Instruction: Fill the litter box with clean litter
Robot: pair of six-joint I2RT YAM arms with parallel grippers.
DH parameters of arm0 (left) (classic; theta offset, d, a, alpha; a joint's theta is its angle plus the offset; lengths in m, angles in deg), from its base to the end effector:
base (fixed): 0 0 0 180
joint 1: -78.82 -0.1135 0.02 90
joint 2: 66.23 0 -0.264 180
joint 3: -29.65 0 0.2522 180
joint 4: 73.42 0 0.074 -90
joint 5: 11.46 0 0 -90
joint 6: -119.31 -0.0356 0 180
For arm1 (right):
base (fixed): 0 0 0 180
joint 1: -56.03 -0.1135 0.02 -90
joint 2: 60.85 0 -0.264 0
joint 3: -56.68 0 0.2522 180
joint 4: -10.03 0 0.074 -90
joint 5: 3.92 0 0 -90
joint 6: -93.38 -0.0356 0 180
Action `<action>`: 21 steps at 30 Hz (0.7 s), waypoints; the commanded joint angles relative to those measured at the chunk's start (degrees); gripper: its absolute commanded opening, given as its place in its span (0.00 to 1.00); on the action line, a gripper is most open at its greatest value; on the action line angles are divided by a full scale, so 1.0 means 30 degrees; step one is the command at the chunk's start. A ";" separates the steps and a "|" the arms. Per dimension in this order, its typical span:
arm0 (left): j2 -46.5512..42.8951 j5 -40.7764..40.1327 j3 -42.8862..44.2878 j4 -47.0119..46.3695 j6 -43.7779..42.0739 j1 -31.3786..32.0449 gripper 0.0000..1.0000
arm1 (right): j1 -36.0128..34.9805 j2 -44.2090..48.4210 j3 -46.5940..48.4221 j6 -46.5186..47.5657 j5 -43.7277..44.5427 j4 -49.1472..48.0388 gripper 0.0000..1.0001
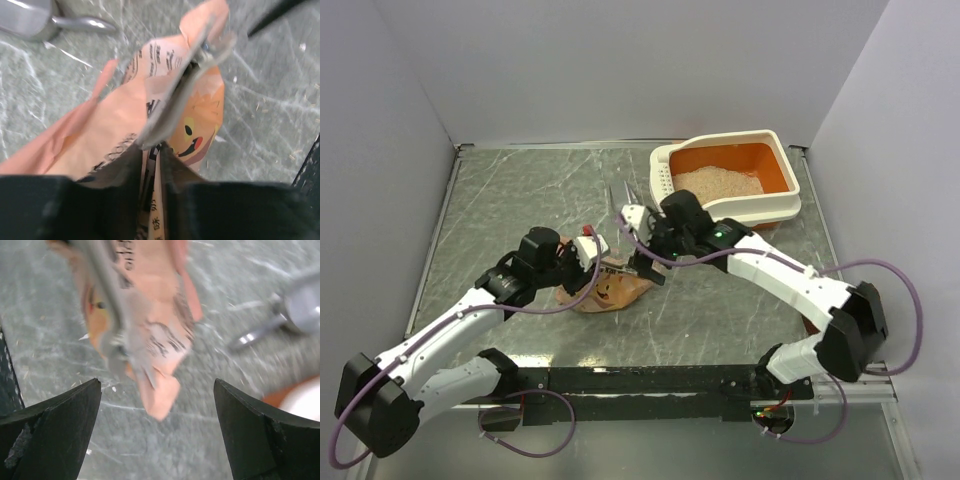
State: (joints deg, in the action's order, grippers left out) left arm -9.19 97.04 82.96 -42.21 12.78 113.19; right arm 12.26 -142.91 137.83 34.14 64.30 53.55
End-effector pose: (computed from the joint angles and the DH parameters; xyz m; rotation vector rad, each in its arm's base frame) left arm 0.1722 -0.1315 0.2569 1.1065 1.8934 -0.5282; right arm 0.2163 0.2255 0.2960 -1.5647 1.7448 0.5577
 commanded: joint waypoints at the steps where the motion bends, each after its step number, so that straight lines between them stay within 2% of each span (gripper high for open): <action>1: -0.1109 -0.0014 0.0586 -0.1159 0.0296 -0.0031 0.39 | 0.0819 0.2565 -0.0140 -0.3922 0.3038 -0.1598 1.00; 3: -0.1432 0.0043 0.0645 -0.1276 0.0442 -0.0031 0.50 | 0.0937 0.3620 -0.0287 -0.5299 0.3537 -0.2210 1.00; 4: -0.1695 0.0073 0.0761 -0.1248 0.0472 -0.0031 0.59 | 0.0995 0.3972 -0.0433 -0.5738 0.4003 -0.2388 1.00; 5: -0.1813 0.0276 0.0936 -0.1102 0.0473 -0.0031 0.93 | 0.1054 0.4497 -0.0521 -0.6642 0.4211 -0.2564 1.00; 6: -0.1902 0.0336 0.1083 -0.0840 0.0415 -0.0031 0.99 | 0.1054 0.4705 -0.0464 -0.7115 0.4387 -0.2566 1.00; 10: -0.2224 0.0337 0.2690 0.0918 0.0267 -0.0031 0.97 | 0.1201 0.4621 0.0880 -0.9957 0.5324 -0.0526 1.00; 14: -0.2604 0.0044 0.4421 0.2852 0.1231 -0.0031 0.97 | 0.1172 0.3742 0.1996 -1.0196 0.4042 0.0305 1.00; 17: -0.3103 -0.1327 0.5155 0.2854 0.3105 -0.0031 0.97 | 0.1201 0.4002 0.1853 -1.2354 0.4386 -0.0800 1.00; 19: -0.3046 -0.3669 0.5884 0.3204 0.4569 -0.0031 0.97 | 0.1201 0.4209 0.1588 -1.3152 0.5528 -0.1187 1.00; 21: -0.2899 -0.4261 0.6326 0.3468 0.5332 -0.0060 0.97 | 0.1172 0.4443 0.1384 -1.3652 0.5824 -0.1160 1.00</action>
State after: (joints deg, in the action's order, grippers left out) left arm -17.83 91.82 98.00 -33.92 21.15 113.19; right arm 15.52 -131.55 141.53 -0.33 78.50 52.13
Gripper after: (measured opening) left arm 0.968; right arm 0.998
